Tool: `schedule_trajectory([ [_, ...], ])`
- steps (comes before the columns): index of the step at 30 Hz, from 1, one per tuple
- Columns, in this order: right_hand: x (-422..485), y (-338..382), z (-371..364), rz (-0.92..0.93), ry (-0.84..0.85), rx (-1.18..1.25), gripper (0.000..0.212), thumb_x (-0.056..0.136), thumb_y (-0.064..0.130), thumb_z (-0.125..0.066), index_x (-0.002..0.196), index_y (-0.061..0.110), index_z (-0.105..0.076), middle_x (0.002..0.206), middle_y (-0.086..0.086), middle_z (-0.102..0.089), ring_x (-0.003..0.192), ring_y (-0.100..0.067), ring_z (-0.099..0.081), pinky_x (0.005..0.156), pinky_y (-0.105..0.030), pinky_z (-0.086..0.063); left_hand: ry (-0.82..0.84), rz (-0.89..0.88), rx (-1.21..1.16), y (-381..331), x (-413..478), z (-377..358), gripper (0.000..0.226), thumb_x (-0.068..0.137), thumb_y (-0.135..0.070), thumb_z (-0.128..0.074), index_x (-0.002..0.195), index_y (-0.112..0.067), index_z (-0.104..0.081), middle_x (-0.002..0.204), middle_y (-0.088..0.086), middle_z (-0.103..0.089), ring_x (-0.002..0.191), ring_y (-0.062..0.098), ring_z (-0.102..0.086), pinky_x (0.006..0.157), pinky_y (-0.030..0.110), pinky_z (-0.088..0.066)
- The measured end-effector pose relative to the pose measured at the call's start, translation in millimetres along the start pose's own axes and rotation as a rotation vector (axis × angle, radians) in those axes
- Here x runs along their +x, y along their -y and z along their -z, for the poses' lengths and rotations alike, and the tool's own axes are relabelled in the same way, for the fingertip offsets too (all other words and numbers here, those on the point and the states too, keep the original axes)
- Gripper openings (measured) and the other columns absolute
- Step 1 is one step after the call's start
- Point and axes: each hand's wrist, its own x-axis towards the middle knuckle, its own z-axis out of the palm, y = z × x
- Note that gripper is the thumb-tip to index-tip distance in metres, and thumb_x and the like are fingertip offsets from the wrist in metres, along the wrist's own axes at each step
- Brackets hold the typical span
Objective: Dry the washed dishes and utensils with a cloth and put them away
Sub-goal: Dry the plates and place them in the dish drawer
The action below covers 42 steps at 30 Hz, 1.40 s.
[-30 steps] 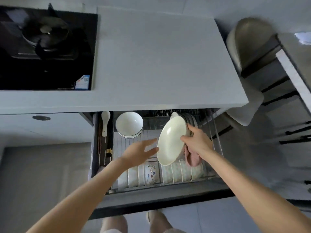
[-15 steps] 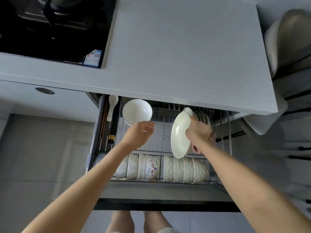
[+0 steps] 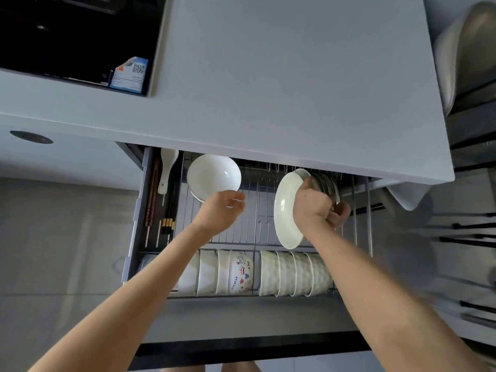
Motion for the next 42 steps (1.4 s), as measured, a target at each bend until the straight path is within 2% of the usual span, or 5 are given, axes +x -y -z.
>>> schedule_trajectory([
  [8, 0, -19, 13, 0.006, 0.098, -0.094, 0.07, 0.083, 0.015, -0.05, 0.146, 0.021, -0.019, 0.107, -0.011, -0.06, 0.097, -0.034, -0.058, 0.066, -0.033, -0.042, 0.321, 0.024, 0.154, 30, 20, -74, 0.045, 0.088, -0.034, -0.063, 0.129, -0.02, -0.054, 0.131, 0.001, -0.057, 0.116, 0.018, -0.056, 0.095, 0.027, -0.044],
  [15, -7, -21, 18, 0.021, 0.057, -0.058, 0.061, 0.09, 0.019, -0.05, 0.146, 0.019, -0.026, 0.105, -0.013, -0.062, 0.099, -0.035, -0.059, 0.08, -0.043, -0.051, 0.362, -0.076, 0.107, 38, 32, -130, 0.068, 0.081, -0.036, -0.071, 0.14, -0.042, -0.039, 0.145, -0.011, -0.045, 0.132, 0.013, -0.041, 0.108, 0.022, -0.031],
  [30, -7, -37, 36, 0.031, 0.155, 0.366, 0.066, 0.084, 0.016, -0.061, 0.145, 0.027, -0.038, 0.076, 0.004, -0.061, 0.077, -0.015, -0.06, 0.074, -0.029, -0.048, 0.569, -0.195, -0.064, 28, 58, -142, 0.065, 0.085, -0.015, -0.067, 0.142, -0.024, -0.038, 0.156, 0.001, -0.023, 0.142, 0.021, -0.026, 0.113, 0.033, -0.022],
  [35, -4, -46, 35, 0.041, 0.195, 0.541, 0.067, 0.077, 0.018, -0.069, 0.138, 0.036, -0.047, 0.046, 0.01, -0.035, 0.052, -0.007, -0.038, 0.059, -0.028, -0.037, 0.544, -0.177, -0.355, 34, 60, -150, 0.067, 0.072, 0.006, -0.075, 0.133, -0.011, -0.054, 0.142, -0.001, -0.048, 0.139, 0.01, -0.033, 0.117, 0.033, -0.023],
  [42, 1, -44, 21, 0.027, 0.114, 0.525, 0.06, 0.077, 0.031, -0.072, 0.133, 0.038, -0.052, 0.041, 0.012, -0.046, 0.048, -0.005, -0.043, 0.065, -0.031, -0.048, 0.632, -0.159, -0.499, 40, 72, -149, 0.067, 0.064, 0.02, -0.072, 0.123, -0.009, -0.061, 0.129, 0.003, -0.06, 0.128, 0.007, -0.048, 0.111, 0.027, -0.033],
])
